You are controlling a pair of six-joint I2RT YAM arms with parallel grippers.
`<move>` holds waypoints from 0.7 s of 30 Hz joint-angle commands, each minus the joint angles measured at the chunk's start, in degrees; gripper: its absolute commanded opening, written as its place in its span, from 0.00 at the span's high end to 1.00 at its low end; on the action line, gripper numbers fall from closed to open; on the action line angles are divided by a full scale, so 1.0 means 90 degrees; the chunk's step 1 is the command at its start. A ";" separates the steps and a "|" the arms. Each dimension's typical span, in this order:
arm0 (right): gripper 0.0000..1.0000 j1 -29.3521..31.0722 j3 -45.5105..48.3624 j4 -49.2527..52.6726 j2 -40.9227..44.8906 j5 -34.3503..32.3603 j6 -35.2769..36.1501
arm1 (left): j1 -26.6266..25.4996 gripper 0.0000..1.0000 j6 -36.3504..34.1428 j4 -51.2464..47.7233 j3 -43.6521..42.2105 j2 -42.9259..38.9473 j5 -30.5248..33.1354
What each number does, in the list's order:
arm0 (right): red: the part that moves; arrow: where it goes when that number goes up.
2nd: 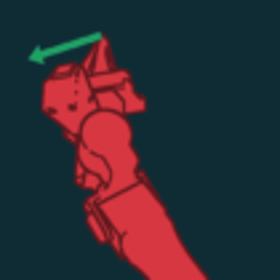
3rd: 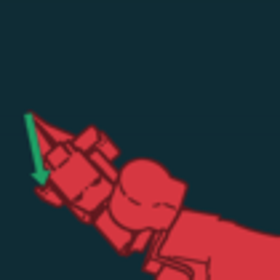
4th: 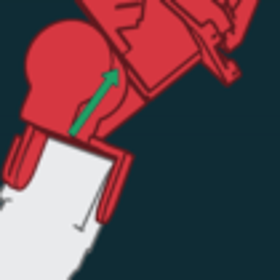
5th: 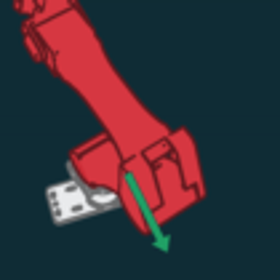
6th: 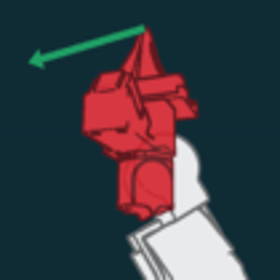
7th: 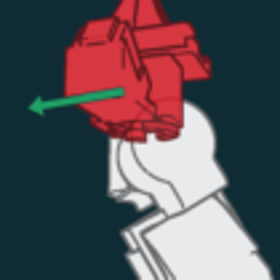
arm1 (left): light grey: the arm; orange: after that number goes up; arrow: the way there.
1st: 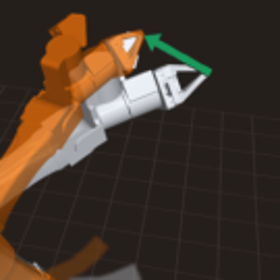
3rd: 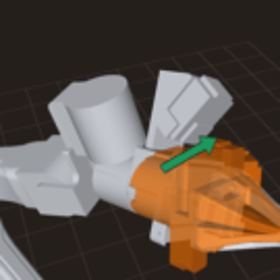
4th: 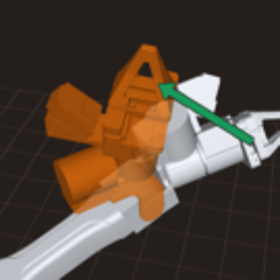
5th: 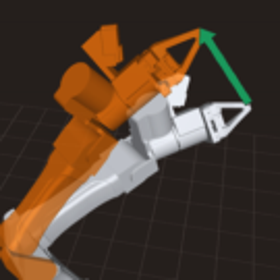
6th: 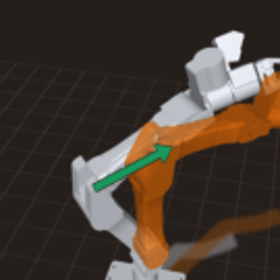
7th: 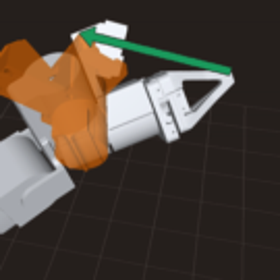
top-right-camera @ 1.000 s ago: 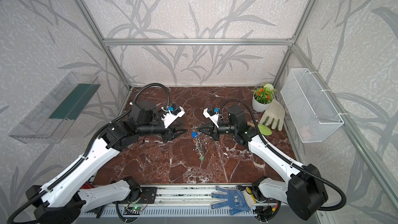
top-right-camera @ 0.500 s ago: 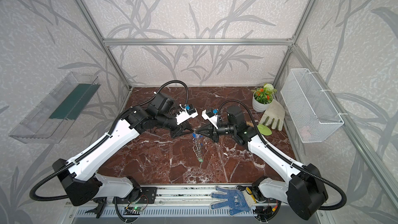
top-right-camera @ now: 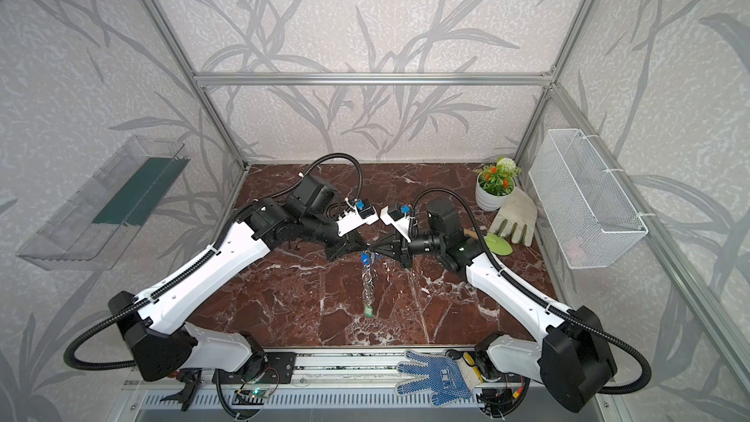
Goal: Put the keys on the keyring
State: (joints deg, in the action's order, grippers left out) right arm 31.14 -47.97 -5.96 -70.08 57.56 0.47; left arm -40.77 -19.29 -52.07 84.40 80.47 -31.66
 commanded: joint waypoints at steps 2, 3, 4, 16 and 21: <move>1.00 0.0025 -0.0296 -0.0433 0.0026 0.0274 -0.0075 | -0.0030 1.00 -0.0083 -0.0019 0.0168 0.0019 -0.0164; 1.00 0.0027 -0.0286 -0.0467 0.0015 0.0266 -0.0090 | -0.0040 1.00 -0.0083 -0.0023 0.0146 0.0007 -0.0207; 1.00 0.0025 -0.0295 -0.0460 0.0004 0.0246 -0.0099 | -0.0044 1.00 -0.0074 0.0005 0.0104 -0.0012 -0.0229; 0.98 0.0026 -0.0351 -0.0338 0.0158 -0.0109 -0.0227 | -0.0041 1.00 0.1018 0.2660 -0.1391 -0.1453 0.0250; 0.75 0.0015 -0.0337 -0.0286 0.0491 -0.0320 -0.0375 | -0.0040 1.00 0.1464 0.3682 -0.2012 -0.1996 0.0418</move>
State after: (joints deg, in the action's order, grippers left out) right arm 31.44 -49.12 -7.49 -68.66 55.68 -1.63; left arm -41.15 -9.39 -30.72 67.40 65.58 -28.86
